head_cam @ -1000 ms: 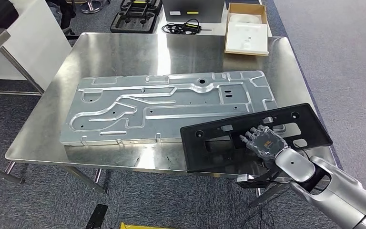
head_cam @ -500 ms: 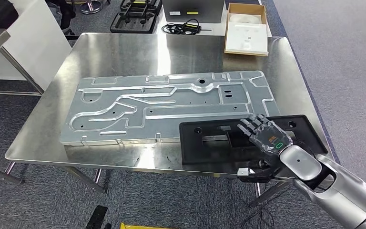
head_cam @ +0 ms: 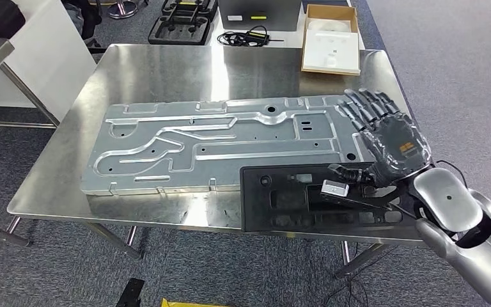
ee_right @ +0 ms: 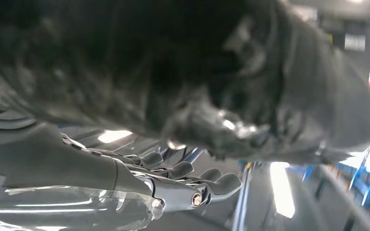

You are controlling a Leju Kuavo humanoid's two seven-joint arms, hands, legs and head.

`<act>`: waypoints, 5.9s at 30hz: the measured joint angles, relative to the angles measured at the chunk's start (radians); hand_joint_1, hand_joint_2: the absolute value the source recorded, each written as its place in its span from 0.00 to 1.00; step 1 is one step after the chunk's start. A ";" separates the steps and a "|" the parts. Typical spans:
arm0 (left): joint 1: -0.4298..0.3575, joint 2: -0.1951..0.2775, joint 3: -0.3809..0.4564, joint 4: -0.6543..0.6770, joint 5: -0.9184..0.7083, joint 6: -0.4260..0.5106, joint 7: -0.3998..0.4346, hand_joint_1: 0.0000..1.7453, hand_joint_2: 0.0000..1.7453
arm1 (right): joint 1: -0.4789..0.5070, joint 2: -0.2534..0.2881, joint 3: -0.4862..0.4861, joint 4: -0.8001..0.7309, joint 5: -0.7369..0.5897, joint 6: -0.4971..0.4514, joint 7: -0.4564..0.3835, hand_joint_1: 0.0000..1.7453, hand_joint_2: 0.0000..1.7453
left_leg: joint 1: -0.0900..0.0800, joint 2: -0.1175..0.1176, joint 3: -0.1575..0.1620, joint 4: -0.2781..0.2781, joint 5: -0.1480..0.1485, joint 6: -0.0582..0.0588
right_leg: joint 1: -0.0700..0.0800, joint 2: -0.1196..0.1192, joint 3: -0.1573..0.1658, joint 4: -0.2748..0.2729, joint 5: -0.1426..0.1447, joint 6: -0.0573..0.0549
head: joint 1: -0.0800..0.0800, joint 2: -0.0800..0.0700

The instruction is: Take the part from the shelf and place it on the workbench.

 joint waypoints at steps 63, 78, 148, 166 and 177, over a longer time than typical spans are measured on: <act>0.032 -0.012 0.034 0.001 0.148 0.081 0.076 0.00 0.00 | 0.749 0.408 -0.284 -0.537 -0.558 -0.654 -0.177 0.00 0.00 | 0.000 0.024 -0.171 0.215 -0.077 -0.001 | 0.000 -0.017 0.069 -0.031 -0.041 -0.030 | -0.012 0.000; 0.023 -0.019 0.034 0.001 0.148 0.082 0.080 0.00 0.00 | 0.786 0.436 -0.284 -0.473 -0.616 -0.655 -0.201 0.00 0.75 | -0.015 0.029 -0.010 -0.034 0.043 0.071 | 0.009 -0.011 -0.061 0.137 -0.124 0.011 | -0.006 0.000; 0.023 -0.052 0.033 0.000 0.179 0.169 0.128 0.00 0.00 | 0.712 0.421 -0.191 -0.187 -0.899 -0.640 -0.294 0.00 0.00 | -0.019 -0.097 -0.050 0.001 0.043 0.049 | 0.018 0.052 0.057 -0.031 -0.037 -0.011 | -0.015 0.000; 0.028 -0.043 0.035 0.000 0.230 0.195 0.116 0.00 0.00 | 0.658 0.512 -0.266 0.786 -1.340 -0.457 -0.670 0.00 0.00 | -0.021 0.028 -0.048 -0.026 0.054 0.051 | 0.021 -0.111 0.086 -0.045 -0.053 0.000 | -0.028 0.000; 0.028 -0.054 0.040 0.000 0.254 0.203 0.146 0.00 0.00 | 0.604 0.606 -0.266 1.219 -1.306 -0.393 -0.488 0.00 0.00 | -0.017 -0.095 -0.049 -0.003 0.042 0.045 | 0.007 0.046 0.050 -0.016 -0.041 0.000 | -0.022 0.000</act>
